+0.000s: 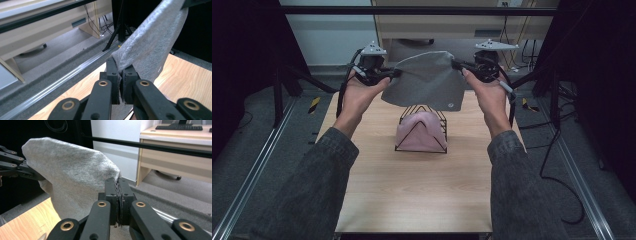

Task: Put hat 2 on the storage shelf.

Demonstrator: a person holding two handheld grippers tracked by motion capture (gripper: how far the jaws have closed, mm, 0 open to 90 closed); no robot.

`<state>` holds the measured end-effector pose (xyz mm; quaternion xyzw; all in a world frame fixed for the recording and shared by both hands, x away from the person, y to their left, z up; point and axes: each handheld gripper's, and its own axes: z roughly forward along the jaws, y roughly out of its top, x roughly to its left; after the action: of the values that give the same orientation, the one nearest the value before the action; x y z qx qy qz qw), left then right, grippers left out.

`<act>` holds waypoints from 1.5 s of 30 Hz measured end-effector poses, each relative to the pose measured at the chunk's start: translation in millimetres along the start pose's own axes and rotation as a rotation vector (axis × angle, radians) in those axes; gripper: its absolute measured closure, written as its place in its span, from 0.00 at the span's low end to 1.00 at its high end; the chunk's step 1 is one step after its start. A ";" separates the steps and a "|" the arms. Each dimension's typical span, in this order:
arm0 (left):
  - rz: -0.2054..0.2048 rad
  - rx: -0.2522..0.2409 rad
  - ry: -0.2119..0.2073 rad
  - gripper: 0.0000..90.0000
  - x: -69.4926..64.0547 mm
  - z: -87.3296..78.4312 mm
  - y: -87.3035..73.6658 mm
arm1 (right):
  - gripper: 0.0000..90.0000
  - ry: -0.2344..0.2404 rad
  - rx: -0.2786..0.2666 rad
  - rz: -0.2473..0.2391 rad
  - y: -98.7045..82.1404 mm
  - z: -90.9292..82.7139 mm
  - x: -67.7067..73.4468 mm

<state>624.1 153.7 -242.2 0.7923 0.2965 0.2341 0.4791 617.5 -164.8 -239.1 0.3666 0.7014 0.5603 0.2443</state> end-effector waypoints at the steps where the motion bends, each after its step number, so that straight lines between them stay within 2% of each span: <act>1: -0.006 0.004 0.001 0.96 0.6 2.9 -2.3 | 0.99 -0.001 0.005 0.004 -2.0 2.1 -0.4; 9: 0.004 0.045 -0.003 0.96 0.6 23.2 -15.3 | 0.99 -0.024 0.063 -0.013 -20.0 15.8 0.5; 14: -0.017 0.063 -0.008 0.96 3.4 25.7 -27.0 | 0.99 -0.011 0.071 0.027 -32.7 19.2 -4.9; 19: -0.025 0.069 -0.018 0.96 3.9 27.7 -37.8 | 0.99 -0.007 0.106 0.013 -42.7 23.1 -1.8; 23: -0.047 0.069 -0.018 0.96 1.8 29.5 -48.7 | 0.99 -0.008 0.119 0.015 -51.8 25.2 1.2; 29: -0.042 0.085 -0.032 0.96 -1.9 34.1 -61.1 | 0.99 -0.012 0.159 0.009 -69.2 29.0 2.5; 45: -0.086 0.115 -0.056 0.96 -4.6 48.1 -94.1 | 0.99 -0.012 0.207 0.034 -96.9 34.3 0.2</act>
<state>629.2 155.0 -347.8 0.8111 0.3298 0.1735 0.4508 619.9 -153.8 -341.3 0.4052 0.7477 0.4867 0.1999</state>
